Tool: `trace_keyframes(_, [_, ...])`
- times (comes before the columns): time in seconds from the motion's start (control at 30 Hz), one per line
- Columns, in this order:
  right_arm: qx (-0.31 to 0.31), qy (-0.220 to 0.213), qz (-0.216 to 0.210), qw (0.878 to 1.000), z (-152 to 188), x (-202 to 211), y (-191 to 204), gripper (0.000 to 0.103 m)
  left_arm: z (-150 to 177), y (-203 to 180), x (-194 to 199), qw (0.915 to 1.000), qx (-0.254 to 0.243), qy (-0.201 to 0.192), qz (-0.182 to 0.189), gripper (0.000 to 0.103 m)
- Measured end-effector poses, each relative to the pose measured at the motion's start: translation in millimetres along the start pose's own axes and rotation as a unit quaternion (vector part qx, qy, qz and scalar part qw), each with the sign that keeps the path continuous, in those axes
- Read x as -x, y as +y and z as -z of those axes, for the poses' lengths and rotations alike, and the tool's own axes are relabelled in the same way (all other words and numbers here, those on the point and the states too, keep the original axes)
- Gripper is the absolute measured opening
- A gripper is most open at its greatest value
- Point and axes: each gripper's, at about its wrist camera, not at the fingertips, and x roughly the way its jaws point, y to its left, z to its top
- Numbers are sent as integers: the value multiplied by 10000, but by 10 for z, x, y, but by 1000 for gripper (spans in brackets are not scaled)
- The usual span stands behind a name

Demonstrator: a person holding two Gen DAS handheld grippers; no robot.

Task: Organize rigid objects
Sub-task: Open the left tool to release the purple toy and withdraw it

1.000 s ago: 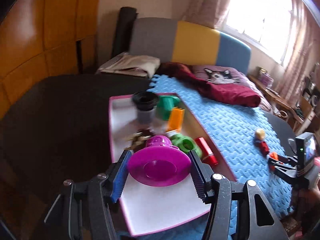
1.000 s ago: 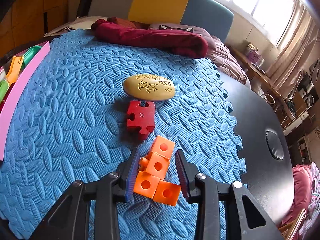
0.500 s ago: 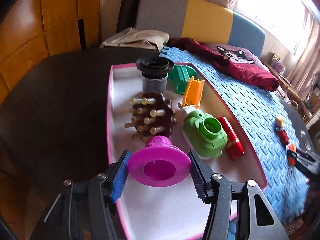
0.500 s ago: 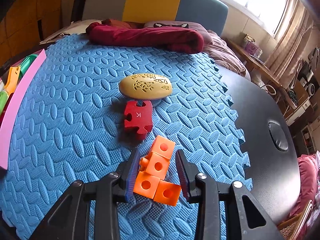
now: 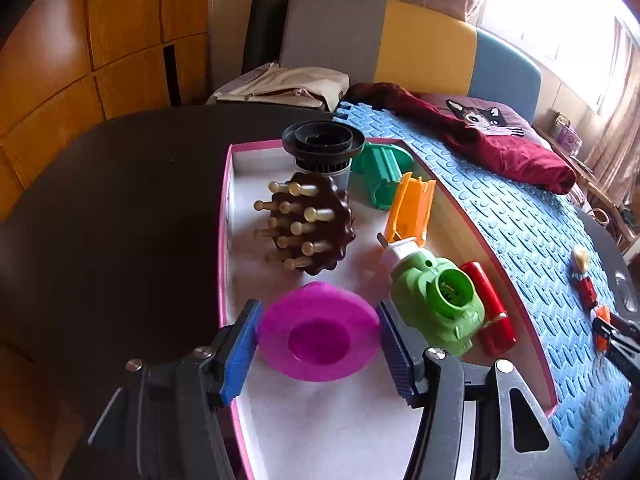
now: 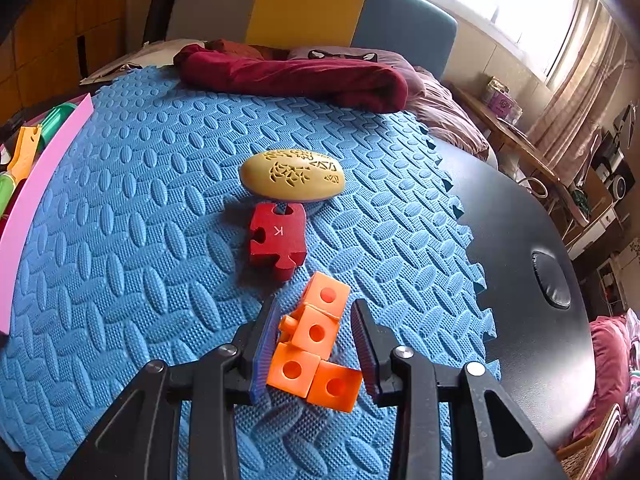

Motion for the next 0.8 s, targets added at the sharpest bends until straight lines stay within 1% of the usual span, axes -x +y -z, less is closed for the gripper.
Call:
trace_keyframes(0.1, [6,-3,-1,10000,0,-2,-6,37,28,-15,107,9999,-36,-90,-58,60])
trace_keyframes(0.2, [25,-14,15,10000,0,2,-2,37,49,-26,234,9996,-29,-207,-196,60])
trace_keyframes(0.33, [118,-66,88,9999,12,16,34,37,55,-46,437,9980,-56,-475,-419,60])
trace_keyframes(0.5, [163,-101,136,9997,22,25,50,37,24,-43,671,9957,-55,-780,-499,60])
trace_keyframes(0.67, [153,-103,144,9997,21,29,47,37,13,-42,778,9946,-47,-893,-524,62])
trace_keyframes(0.8, [140,-101,151,9997,23,26,48,36,35,-29,790,9948,13,-862,-539,62])
